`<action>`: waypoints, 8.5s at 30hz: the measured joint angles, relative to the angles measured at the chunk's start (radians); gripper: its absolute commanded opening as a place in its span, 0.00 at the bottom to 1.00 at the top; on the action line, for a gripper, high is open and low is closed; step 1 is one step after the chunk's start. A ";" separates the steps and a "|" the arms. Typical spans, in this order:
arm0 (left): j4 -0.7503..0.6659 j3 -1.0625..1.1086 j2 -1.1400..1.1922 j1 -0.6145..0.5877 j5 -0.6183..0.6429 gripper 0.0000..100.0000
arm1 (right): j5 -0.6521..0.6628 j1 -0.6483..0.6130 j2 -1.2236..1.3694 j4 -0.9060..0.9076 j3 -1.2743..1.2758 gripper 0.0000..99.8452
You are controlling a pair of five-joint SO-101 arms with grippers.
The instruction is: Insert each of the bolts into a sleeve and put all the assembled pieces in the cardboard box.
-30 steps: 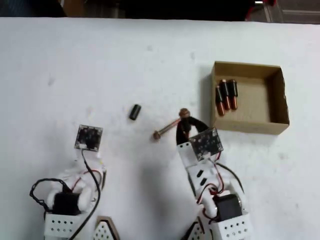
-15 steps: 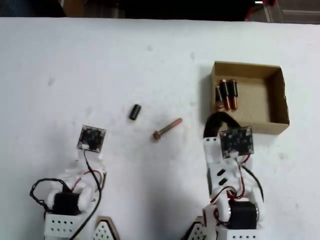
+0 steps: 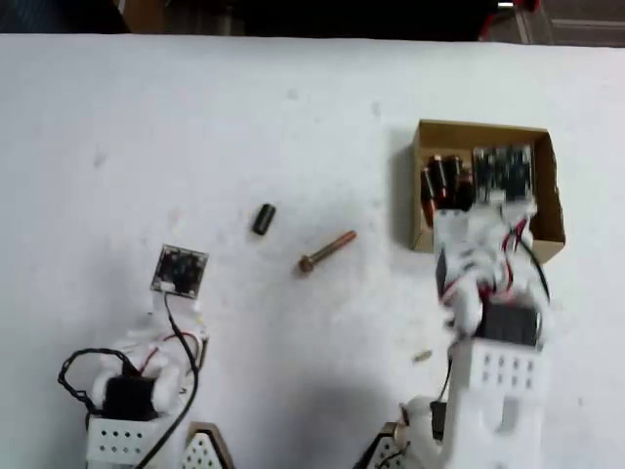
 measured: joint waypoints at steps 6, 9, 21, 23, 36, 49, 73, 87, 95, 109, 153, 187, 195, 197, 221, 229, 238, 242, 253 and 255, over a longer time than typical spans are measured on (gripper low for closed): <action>0.000 0.000 0.000 0.000 0.000 0.02 | 0.000 0.029 0.399 0.000 -0.216 0.02; 0.000 0.000 0.000 0.000 0.000 0.02 | 0.000 0.054 0.578 0.000 -0.338 0.02; 0.000 0.000 0.000 0.000 0.000 0.02 | 0.063 0.141 1.204 0.000 -0.778 0.02; 0.000 0.000 0.000 0.000 0.000 0.02 | 0.075 0.141 1.290 0.000 -0.841 0.02; 0.000 0.000 0.000 0.000 0.000 0.02 | 0.086 0.146 1.619 0.000 -1.131 0.05; 0.000 0.000 0.000 0.000 0.000 0.02 | 0.086 0.144 1.689 -0.002 -1.211 0.27; 0.000 0.000 0.000 0.000 0.000 0.02 | 0.086 0.017 1.323 0.416 -1.209 0.27; 0.000 0.000 0.000 0.000 0.000 0.02 | -0.120 -0.272 1.111 0.715 -1.211 0.27; 0.000 0.000 0.000 0.000 0.000 0.02 | -0.362 -0.511 1.111 0.760 -1.135 0.27; 0.000 0.000 0.000 -0.163 0.000 0.02 | -0.489 -0.678 1.117 0.470 -0.910 0.27; 0.000 0.000 0.000 -0.164 0.000 0.02 | -0.601 -0.695 1.989 0.684 -1.873 0.03; 0.000 0.000 0.000 -0.164 0.000 0.02 | -0.307 -0.654 1.079 0.850 -1.356 0.02; 0.000 0.000 0.000 -0.164 0.000 0.02 | -0.212 -0.651 0.769 0.841 -1.000 0.02; 0.000 0.000 0.000 -0.164 0.000 0.02 | -0.184 -0.649 0.718 0.821 -0.918 0.02; 0.000 0.000 0.000 -0.164 0.000 0.02 | 0.026 -0.387 0.460 0.307 -0.078 0.02; 0.000 0.000 0.000 -0.164 0.000 0.02 | 0.057 -0.370 0.460 0.092 0.143 0.02; 0.000 0.000 0.000 -0.164 0.000 0.02 | 0.057 -0.370 0.460 -0.015 0.236 0.13; 0.000 0.000 0.000 -0.164 0.000 0.02 | 0.057 -0.370 0.460 -0.015 0.236 0.13; 0.000 0.000 0.000 -0.164 0.000 0.02 | 0.129 -0.370 0.460 0.000 0.236 0.13; 0.000 0.000 0.000 -0.164 0.000 0.02 | 0.129 -0.370 0.460 0.000 0.236 0.13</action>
